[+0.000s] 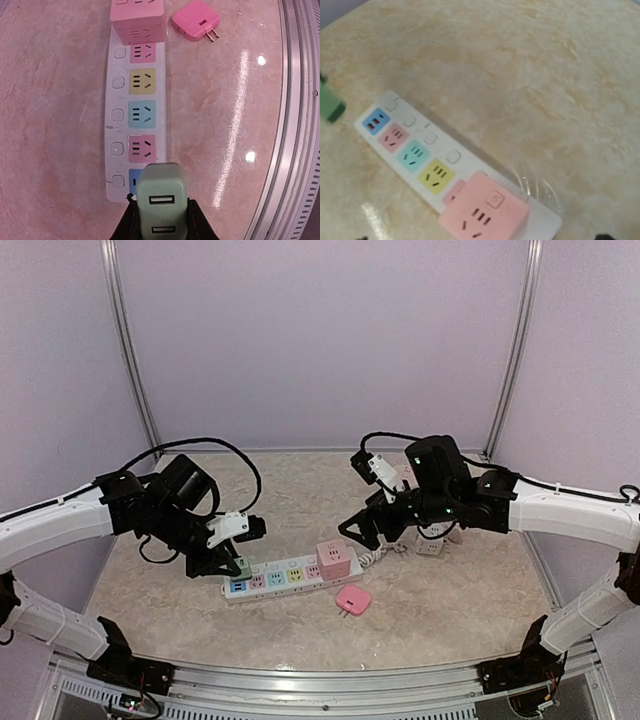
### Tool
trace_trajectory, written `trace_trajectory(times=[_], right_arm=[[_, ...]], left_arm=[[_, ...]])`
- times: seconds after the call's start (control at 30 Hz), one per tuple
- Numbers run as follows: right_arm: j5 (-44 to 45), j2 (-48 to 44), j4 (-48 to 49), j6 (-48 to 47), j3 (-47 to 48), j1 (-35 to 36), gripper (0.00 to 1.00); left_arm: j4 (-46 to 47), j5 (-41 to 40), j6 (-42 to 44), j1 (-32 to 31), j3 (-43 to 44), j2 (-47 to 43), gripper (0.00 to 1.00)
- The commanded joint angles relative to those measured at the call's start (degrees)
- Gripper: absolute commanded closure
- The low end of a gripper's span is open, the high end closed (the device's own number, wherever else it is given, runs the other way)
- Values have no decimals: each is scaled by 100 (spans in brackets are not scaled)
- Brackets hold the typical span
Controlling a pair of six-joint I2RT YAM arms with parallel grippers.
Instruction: Insert the plug
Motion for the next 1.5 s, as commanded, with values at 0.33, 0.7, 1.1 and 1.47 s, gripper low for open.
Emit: trace_trajectory(times=[0.33,0.7,1.1,1.47], right_arm=[[16,494,60,422,-107,-58,4],[44,354,38,286,-163,-59,3],[25,433,134,318,-172,-58,3],[64,439,62,287,-168,-62,3]], left_arm=[[1806,600,96,169,-1008,473,100],[1406,769,610,467,-366,1246,100],[1344,661,1142,736,-481,1447,100],[1570,668,1217,689,-784,1549,100]])
